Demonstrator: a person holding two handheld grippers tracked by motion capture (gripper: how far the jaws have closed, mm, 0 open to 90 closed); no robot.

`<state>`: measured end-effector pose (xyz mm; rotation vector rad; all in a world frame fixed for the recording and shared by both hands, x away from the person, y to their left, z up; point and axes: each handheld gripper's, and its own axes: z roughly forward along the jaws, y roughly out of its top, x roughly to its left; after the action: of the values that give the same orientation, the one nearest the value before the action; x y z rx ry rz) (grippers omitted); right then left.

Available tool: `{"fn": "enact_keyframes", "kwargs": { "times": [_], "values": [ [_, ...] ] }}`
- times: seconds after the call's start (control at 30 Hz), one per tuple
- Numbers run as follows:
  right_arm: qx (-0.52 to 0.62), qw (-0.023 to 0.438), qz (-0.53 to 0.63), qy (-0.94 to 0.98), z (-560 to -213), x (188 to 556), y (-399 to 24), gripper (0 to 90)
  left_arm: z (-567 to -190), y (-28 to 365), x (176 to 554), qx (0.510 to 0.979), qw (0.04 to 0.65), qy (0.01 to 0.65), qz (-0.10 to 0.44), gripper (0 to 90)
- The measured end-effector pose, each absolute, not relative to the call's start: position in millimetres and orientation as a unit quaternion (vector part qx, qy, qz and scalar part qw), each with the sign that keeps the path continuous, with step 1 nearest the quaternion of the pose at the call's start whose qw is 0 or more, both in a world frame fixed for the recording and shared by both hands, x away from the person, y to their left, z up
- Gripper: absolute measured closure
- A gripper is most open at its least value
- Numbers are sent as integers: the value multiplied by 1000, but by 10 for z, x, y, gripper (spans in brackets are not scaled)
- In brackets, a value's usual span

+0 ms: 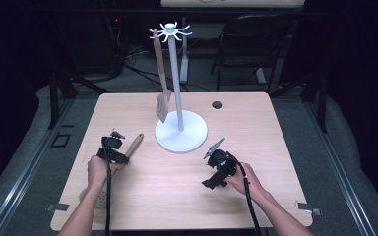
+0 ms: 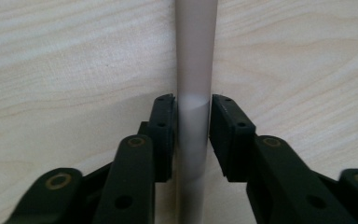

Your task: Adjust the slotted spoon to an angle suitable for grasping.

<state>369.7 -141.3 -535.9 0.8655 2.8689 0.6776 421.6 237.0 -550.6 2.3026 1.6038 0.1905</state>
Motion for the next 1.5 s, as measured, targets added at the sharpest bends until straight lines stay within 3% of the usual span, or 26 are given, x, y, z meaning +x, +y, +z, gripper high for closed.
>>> {"fn": "enact_keyframes", "kwargs": {
  "times": [0.33, 1.5],
  "values": [
    [282, 34, 219, 934, -5362, 3699, -1415, 78, -5510, 2365, 4200, 809, 164, 560, 72, 754],
    [279, 39, 206, 937, -5359, 3712, -1427, 85, -5248, 2327, 3983, 789, 256, 544, 128, 754]
  ]
}}
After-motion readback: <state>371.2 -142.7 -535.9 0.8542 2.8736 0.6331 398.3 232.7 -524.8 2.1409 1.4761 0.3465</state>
